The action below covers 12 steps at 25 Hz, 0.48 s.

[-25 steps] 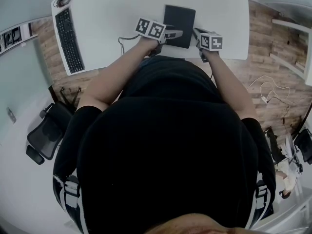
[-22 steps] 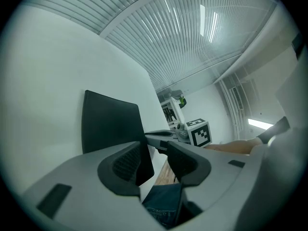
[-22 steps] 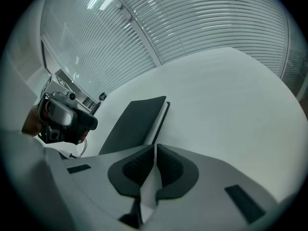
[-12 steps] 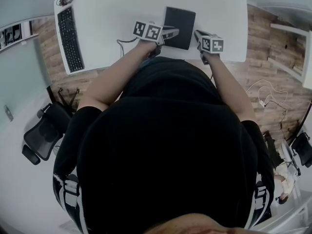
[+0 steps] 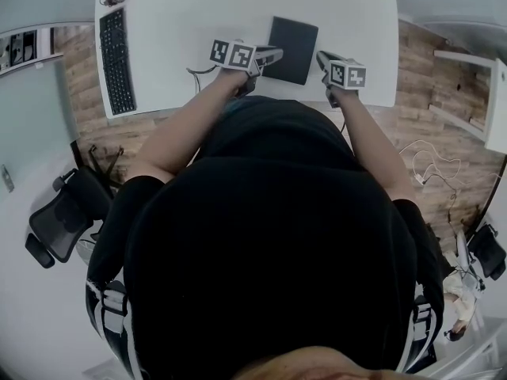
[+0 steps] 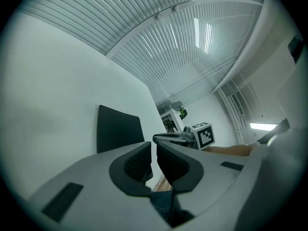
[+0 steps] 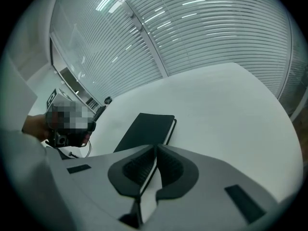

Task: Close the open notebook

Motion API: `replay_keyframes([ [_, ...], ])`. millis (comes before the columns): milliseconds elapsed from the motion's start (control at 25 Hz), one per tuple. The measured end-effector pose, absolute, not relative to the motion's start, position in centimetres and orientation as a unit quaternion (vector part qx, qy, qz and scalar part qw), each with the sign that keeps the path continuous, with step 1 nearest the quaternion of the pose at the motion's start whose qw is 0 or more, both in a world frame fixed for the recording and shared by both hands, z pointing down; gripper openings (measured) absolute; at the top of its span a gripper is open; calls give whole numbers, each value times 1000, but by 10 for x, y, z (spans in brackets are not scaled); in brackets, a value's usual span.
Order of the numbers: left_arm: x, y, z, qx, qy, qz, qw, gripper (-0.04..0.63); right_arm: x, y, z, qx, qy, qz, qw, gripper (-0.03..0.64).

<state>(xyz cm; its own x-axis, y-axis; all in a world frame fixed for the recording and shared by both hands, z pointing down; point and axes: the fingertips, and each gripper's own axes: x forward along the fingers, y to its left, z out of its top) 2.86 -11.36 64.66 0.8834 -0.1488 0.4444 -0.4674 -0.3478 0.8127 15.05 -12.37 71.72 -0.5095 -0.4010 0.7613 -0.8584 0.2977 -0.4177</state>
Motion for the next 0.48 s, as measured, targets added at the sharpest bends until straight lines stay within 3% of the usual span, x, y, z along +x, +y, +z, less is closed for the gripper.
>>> replay_keyframes([
  [480,-40,-148,623,815,-280,99,498,39,128,-156,684,412,-786,392,243,46],
])
